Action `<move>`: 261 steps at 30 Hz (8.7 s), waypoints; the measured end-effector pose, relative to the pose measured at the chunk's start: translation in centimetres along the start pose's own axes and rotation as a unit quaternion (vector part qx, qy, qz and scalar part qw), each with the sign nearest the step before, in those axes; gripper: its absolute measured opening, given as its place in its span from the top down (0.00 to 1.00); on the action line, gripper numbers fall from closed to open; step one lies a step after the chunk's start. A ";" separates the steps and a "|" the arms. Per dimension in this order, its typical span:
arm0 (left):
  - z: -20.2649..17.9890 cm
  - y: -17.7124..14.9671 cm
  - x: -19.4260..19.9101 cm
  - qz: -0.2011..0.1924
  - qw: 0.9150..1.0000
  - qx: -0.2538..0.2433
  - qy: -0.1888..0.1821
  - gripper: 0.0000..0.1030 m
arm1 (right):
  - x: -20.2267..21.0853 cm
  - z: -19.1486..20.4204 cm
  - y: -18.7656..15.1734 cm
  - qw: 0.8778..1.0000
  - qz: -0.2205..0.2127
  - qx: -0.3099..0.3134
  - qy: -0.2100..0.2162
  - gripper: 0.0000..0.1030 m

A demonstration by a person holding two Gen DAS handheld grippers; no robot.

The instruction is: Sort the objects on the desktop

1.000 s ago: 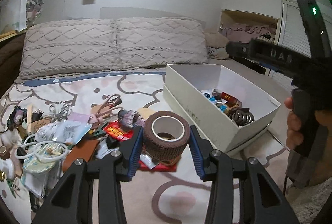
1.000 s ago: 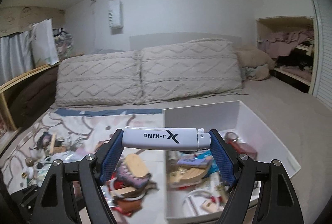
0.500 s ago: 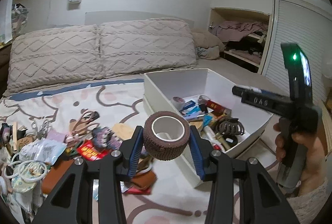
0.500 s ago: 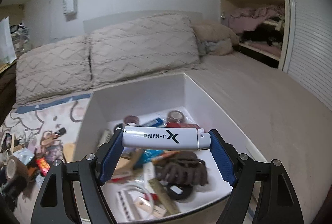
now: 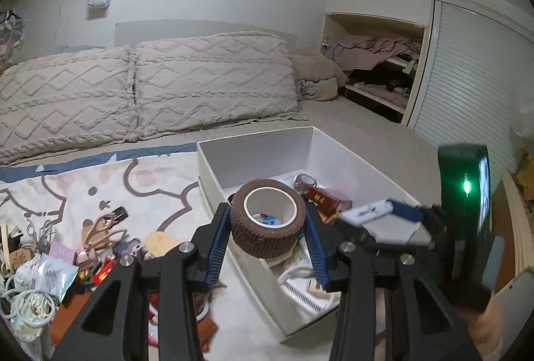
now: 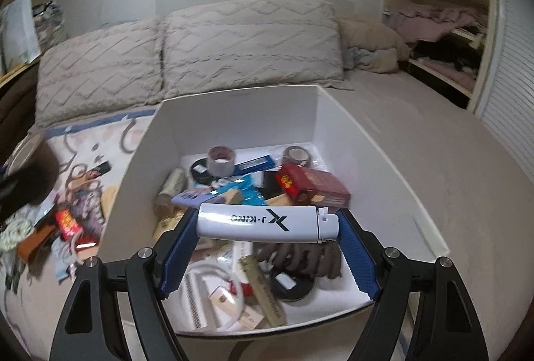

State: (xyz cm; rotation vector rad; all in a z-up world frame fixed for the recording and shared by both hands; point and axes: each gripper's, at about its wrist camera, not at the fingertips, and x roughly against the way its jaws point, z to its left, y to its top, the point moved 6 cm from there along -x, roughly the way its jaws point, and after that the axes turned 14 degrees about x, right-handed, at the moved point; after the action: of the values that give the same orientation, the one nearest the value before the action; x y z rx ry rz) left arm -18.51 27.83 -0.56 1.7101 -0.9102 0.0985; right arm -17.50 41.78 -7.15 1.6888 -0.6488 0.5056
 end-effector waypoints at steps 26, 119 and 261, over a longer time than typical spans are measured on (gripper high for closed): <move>-1.6 2.2 -9.4 0.080 0.995 -0.028 0.051 0.58 | 0.8 2.3 -1.1 0.997 0.030 0.057 0.046 0.21; 0.7 1.3 -13.0 0.102 0.971 -0.131 0.174 0.19 | 0.4 -0.5 -2.1 0.999 0.028 -0.001 0.021 0.05; 30.0 -15.3 10.9 0.132 0.971 0.172 0.105 0.00 | -5.8 20.8 -6.9 0.990 0.122 0.010 0.065 0.00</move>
State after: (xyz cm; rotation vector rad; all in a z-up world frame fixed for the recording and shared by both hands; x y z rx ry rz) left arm -12.91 -2.49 -17.95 1.8404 -0.9972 0.6353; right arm -17.59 23.36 -20.31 1.5887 -0.7614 0.7915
